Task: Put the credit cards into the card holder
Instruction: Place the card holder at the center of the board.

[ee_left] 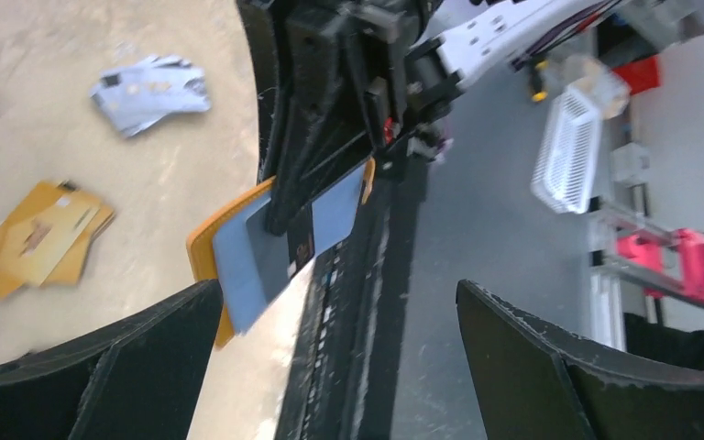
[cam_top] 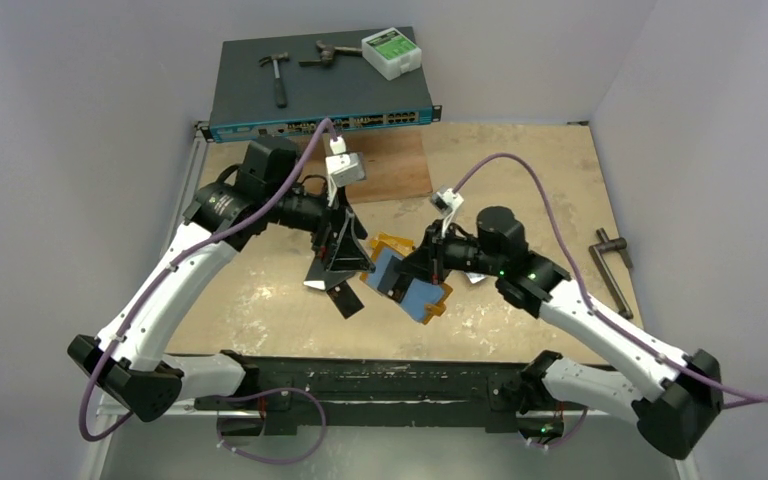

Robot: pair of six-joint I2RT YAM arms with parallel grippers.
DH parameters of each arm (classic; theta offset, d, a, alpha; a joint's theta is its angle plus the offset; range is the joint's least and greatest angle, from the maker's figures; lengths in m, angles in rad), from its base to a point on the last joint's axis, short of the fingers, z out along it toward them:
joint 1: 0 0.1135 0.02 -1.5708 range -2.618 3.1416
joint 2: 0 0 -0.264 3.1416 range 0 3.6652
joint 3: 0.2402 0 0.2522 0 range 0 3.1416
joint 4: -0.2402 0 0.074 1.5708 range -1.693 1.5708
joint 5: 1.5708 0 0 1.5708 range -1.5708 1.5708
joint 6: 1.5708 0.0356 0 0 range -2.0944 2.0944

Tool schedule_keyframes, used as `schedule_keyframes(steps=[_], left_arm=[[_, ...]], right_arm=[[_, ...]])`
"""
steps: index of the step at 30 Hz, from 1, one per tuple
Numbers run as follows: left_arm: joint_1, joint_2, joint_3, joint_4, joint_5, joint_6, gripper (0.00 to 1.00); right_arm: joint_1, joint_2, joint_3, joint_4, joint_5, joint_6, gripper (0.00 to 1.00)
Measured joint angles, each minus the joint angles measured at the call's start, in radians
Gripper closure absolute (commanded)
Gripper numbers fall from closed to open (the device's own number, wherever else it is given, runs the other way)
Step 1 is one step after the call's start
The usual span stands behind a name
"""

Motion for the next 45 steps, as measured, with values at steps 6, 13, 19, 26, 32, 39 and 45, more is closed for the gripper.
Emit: schedule_keyframes(steps=[6,13,19,26,32,39,45], left_arm=[[0.024,-0.020,-0.039,-0.165,-0.176,0.246,0.00],[0.063,-0.143,-0.225,-0.122,-0.513,0.276,0.00],[0.105,-0.170,-0.282,-0.105,-0.583,0.294,0.00],[0.104,-0.101,-0.280,-0.149,-0.496,0.343,0.06],[0.105,-0.042,-0.338,-0.112,-0.468,0.357,0.00],[0.105,-0.125,-0.406,-0.024,-0.409,0.336,0.00],[0.040,-0.144,-0.552,0.084,-0.381,0.308,0.00]], right_arm=[[-0.047,0.278,-0.097,-0.006,-0.080,-0.047,1.00],[-0.063,0.524,-0.101,0.000,-0.192,-0.137,1.00],[-0.063,0.701,-0.030,0.019,-0.258,-0.183,0.82],[-0.063,0.811,0.091,-0.019,-0.222,-0.277,0.61],[-0.063,0.811,0.169,-0.078,-0.164,-0.337,0.42],[-0.063,0.730,0.191,-0.138,-0.016,-0.326,0.45],[-0.053,0.544,0.184,-0.137,0.190,-0.183,0.49]])
